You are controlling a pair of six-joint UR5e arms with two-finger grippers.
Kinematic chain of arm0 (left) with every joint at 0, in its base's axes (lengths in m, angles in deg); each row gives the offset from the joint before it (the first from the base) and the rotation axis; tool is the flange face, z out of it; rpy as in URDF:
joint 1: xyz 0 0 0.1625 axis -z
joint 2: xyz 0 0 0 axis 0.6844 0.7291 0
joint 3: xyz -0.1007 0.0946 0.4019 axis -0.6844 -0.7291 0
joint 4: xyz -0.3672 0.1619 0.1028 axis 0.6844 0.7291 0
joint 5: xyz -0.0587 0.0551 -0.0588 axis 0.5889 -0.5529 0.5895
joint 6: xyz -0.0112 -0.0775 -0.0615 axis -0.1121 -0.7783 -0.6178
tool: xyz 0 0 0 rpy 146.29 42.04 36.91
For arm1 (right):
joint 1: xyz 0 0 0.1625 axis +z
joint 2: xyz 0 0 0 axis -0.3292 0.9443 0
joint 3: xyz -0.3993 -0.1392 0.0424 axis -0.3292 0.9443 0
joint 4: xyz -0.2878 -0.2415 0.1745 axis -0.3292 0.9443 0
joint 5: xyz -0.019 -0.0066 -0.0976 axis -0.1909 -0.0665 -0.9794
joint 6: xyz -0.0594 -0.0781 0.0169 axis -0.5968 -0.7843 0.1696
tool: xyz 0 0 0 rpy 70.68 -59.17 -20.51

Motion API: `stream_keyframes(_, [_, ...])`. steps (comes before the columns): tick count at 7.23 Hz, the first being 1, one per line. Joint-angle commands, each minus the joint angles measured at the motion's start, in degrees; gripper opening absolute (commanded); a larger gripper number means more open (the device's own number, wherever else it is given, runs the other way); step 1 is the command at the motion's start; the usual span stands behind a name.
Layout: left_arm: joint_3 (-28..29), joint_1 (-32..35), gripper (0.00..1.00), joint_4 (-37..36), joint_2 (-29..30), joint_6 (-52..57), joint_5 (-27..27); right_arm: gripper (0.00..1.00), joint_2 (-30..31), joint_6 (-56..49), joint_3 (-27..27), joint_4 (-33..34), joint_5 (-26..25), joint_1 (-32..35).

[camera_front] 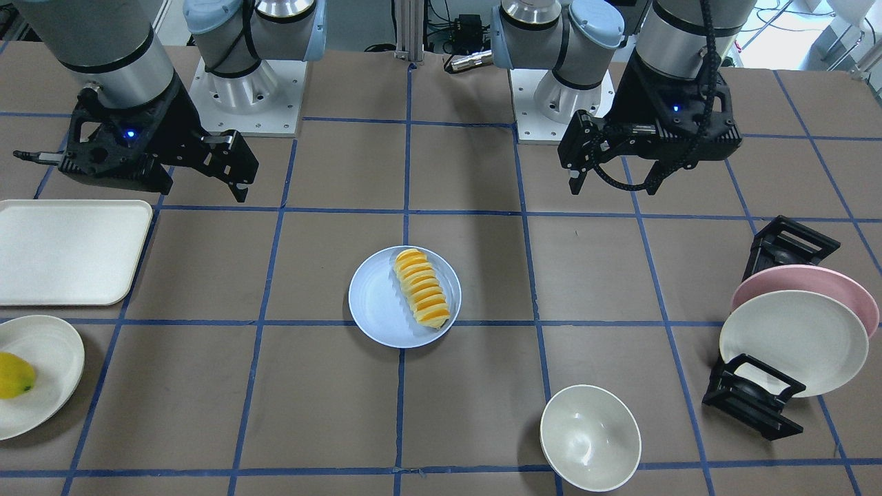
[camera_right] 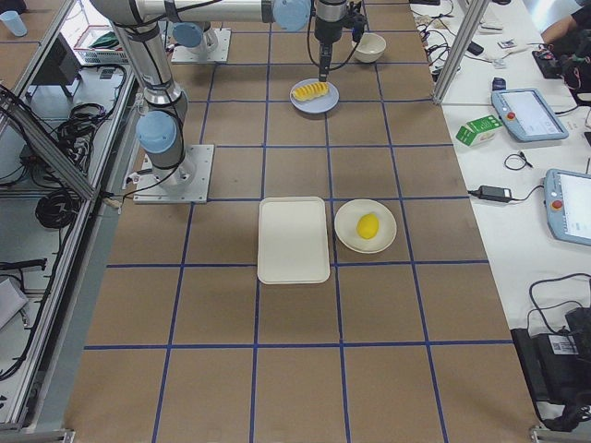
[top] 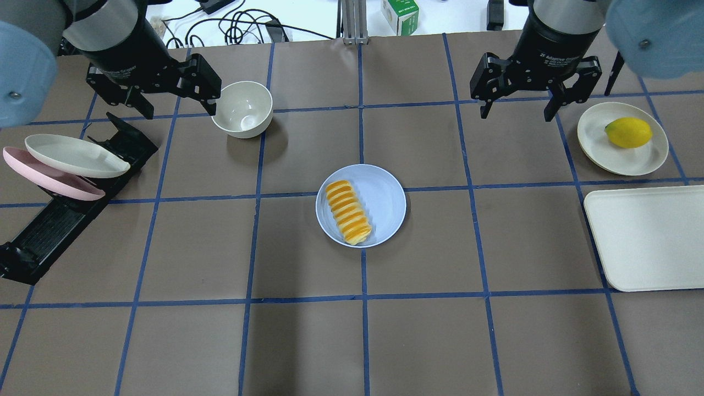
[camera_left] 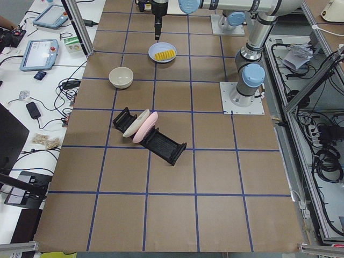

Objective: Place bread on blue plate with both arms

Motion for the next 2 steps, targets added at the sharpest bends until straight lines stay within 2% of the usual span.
stream_keyframes(1, [-0.3,0.1,1.00,0.0,0.0,0.0,0.0,1.00,0.0,0.0,0.0,-0.2,-0.1,0.1])
stream_keyframes(2, [-0.3,0.1,1.00,0.0,0.0,0.0,0.0,1.00,0.0,0.0,0.0,-0.2,-0.1,0.1])
